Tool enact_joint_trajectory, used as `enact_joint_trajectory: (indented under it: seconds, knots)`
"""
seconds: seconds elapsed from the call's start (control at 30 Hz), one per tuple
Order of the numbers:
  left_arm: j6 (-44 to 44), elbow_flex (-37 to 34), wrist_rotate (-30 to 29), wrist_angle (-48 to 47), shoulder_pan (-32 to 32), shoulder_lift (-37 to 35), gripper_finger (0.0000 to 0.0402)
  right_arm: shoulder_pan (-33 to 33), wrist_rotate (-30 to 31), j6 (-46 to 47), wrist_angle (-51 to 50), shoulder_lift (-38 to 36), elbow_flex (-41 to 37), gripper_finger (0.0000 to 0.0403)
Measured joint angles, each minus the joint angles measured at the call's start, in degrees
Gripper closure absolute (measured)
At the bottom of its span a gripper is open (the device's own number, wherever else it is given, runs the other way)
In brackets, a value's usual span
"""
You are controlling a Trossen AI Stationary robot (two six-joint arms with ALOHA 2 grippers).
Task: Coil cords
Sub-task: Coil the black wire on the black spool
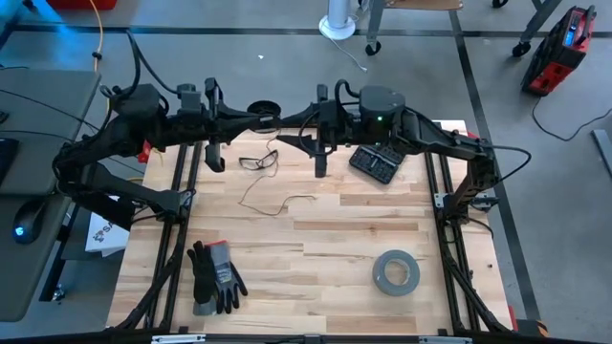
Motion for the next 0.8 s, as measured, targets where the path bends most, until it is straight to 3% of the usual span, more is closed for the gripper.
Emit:
enact_joint_trajectory:
  seconds: [0.2, 0.4, 0.57, 0.8]
  knots:
    - [0.66, 0.02, 0.26, 0.12, 0.02, 0.97, 0.0400, 0.22, 4.05, -0.94, -0.07, 0.07, 0.00, 0.0389]
    - [-0.43, 0.33, 0.00, -3.92, 0.00, 0.02, 0.0386, 0.34, 4.83, -2.85, -3.10, -0.63, 0.00, 0.0400]
    - [-5.21, 3.38, -0.21, -12.48, 0.04, -0.63, 0.0341, 0.22, 4.48, -4.62, -7.00, -1.76, 0.06, 0.0402]
    - [-9.99, 3.22, -0.03, -17.54, 0.00, 0.51, 0.0271, 0.31, 1.05, -6.34, -8.63, -1.51, -0.02, 0.0402]
